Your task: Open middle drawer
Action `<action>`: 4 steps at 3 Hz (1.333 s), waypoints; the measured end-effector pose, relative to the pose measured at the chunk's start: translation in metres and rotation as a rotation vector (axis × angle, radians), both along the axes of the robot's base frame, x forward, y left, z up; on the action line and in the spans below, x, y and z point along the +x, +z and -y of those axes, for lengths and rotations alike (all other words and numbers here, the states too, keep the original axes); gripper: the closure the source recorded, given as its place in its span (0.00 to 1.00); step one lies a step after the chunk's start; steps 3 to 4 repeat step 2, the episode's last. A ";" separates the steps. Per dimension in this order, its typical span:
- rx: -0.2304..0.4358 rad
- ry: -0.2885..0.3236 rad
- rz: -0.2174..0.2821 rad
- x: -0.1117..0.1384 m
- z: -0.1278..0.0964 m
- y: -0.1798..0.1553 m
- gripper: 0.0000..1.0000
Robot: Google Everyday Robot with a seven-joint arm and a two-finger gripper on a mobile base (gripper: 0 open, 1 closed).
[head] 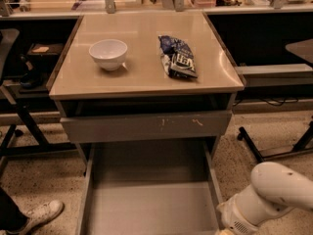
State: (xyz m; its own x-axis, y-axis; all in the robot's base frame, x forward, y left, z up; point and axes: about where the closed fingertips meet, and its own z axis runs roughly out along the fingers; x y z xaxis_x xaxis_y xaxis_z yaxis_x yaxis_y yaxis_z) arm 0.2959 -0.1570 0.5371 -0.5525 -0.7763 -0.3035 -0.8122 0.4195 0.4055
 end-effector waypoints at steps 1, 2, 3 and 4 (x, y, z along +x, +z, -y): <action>-0.093 -0.191 0.108 -0.017 0.075 0.074 0.00; -0.092 -0.190 0.106 -0.017 0.075 0.074 0.00; -0.092 -0.190 0.106 -0.017 0.075 0.074 0.00; -0.092 -0.190 0.106 -0.017 0.075 0.074 0.00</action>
Offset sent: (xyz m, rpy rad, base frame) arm -0.0118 -0.0551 0.0512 -0.0564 -0.0680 -0.1436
